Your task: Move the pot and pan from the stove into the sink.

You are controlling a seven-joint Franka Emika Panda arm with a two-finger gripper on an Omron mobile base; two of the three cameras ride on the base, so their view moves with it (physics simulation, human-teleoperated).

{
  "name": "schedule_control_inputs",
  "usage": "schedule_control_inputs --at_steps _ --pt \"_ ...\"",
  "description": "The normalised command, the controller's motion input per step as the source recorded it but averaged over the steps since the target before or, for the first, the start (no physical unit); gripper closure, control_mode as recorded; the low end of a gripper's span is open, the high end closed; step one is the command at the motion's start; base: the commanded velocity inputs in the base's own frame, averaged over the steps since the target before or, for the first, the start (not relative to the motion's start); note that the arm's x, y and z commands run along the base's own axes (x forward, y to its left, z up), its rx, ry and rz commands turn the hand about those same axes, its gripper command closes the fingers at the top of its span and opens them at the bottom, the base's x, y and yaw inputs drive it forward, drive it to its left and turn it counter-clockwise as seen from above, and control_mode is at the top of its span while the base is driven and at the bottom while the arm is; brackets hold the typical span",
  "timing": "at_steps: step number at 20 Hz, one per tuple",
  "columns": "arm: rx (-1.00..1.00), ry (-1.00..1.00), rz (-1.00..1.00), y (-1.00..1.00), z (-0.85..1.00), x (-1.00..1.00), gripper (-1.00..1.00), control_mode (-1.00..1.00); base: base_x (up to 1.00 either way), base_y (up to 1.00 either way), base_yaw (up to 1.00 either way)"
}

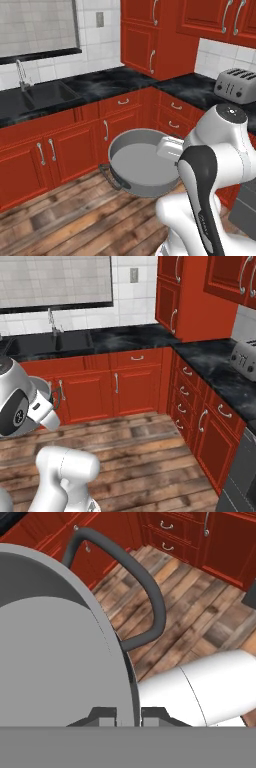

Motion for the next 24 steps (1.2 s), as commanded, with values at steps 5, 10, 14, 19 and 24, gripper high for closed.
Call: schedule_control_inputs --at_steps 5,10,14,19,24 --pt "0.00 0.00 0.00 0.00 0.00 0.00 1.00 1.00 0.00 -0.01 0.13" --pt "0.00 0.00 0.00 0.00 0.00 0.00 1.00 1.00 0.13 0.00 0.00" --pt "0.00 0.00 0.00 0.00 0.00 0.00 1.00 1.00 0.55 0.08 0.00" --pt "0.00 0.00 0.00 0.00 0.00 0.00 1.00 1.00 0.65 0.14 0.00" --pt "0.00 0.00 0.00 0.00 0.00 0.00 1.00 1.00 0.69 0.11 0.00"
